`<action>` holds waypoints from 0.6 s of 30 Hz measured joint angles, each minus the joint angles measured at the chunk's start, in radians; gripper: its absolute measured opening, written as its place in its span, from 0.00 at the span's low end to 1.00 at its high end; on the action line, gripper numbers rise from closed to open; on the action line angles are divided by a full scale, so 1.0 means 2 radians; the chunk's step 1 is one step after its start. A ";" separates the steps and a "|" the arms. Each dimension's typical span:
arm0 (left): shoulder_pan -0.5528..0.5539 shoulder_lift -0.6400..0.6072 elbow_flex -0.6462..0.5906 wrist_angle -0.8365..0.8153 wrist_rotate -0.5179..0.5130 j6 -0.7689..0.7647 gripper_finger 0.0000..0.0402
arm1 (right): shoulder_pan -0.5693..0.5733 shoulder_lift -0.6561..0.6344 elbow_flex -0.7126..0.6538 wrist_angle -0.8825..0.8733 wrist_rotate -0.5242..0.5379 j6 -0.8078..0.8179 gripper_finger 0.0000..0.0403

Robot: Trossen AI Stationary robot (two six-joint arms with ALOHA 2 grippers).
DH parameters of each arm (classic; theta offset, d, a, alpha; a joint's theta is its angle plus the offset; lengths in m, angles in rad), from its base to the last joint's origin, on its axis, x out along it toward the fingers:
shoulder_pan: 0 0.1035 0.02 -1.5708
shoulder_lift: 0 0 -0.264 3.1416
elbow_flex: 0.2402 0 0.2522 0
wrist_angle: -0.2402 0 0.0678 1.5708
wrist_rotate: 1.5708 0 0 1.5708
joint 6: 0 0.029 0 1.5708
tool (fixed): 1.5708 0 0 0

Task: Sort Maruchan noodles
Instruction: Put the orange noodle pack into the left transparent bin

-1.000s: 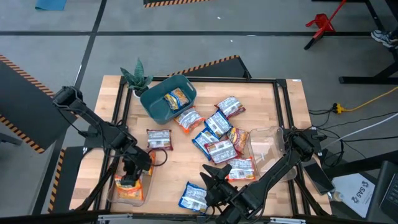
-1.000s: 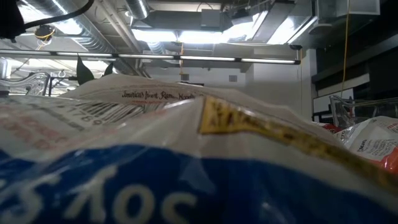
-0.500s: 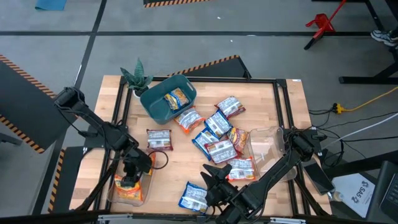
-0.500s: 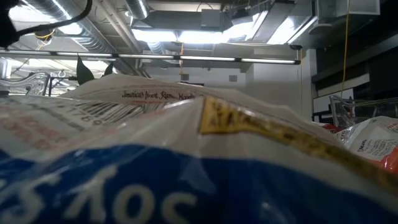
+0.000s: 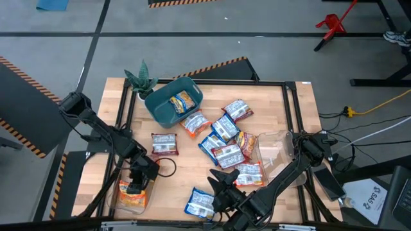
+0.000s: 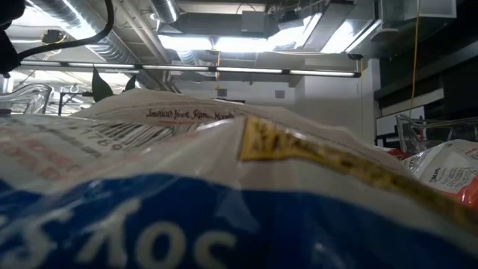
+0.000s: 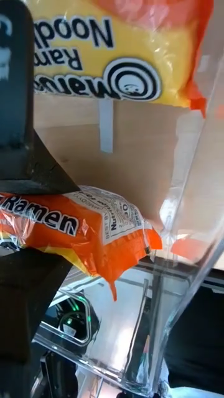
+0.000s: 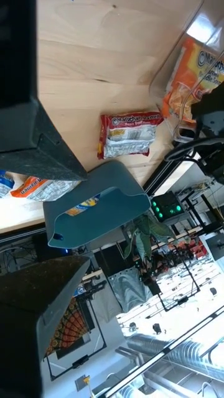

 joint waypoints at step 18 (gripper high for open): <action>0.022 0.000 0.000 0.003 0.036 -0.035 0.41 | 0.000 0.000 0.000 -0.001 0.000 0.000 0.48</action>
